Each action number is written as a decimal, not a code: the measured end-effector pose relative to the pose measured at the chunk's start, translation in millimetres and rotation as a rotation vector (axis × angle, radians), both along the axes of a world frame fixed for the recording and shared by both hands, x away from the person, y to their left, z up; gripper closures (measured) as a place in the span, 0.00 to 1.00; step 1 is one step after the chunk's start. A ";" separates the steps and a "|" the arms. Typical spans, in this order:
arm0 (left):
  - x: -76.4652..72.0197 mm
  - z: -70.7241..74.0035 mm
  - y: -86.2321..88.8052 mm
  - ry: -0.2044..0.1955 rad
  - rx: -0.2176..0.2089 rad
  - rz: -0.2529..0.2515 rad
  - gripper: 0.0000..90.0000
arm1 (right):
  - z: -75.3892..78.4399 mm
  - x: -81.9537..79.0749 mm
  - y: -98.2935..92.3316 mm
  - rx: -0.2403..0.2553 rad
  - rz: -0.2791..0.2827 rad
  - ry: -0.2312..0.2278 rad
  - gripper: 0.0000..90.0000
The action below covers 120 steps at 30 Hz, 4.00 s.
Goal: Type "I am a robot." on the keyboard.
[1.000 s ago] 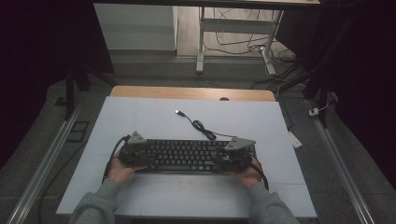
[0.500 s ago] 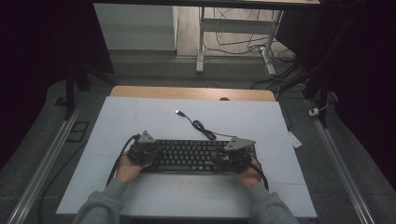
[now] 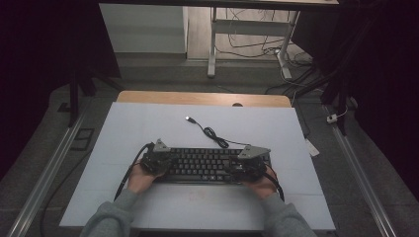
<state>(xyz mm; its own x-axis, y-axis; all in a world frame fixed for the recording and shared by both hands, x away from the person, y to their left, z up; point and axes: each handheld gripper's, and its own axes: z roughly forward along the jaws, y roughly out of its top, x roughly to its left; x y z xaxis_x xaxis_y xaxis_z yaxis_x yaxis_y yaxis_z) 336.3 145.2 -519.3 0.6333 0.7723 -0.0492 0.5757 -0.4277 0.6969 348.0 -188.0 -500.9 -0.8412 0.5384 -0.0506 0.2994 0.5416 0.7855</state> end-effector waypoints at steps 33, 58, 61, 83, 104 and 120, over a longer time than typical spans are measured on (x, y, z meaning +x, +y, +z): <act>-40.1 27.6 30.1 -0.059 -0.154 -0.009 0.63 | 2.3 -0.3 -2.7 0.015 -0.006 -0.013 0.55; -46.0 21.1 40.0 -0.003 -0.161 0.027 0.41 | 8.4 -2.4 -0.7 0.048 0.008 -0.030 0.55; -45.5 20.4 39.5 0.000 -0.155 0.031 0.41 | 13.6 -3.7 4.4 0.061 0.026 -0.030 0.56; -43.5 16.2 38.5 0.012 -0.134 0.035 0.39 | 15.9 12.3 81.2 -0.012 0.140 0.061 1.00; -42.7 15.0 39.5 0.012 -0.127 0.040 0.39 | -4.6 27.2 94.4 -0.082 0.086 0.078 1.00; -42.7 14.8 39.4 0.011 -0.125 0.040 0.39 | -9.9 30.6 93.2 -0.092 0.075 0.070 1.00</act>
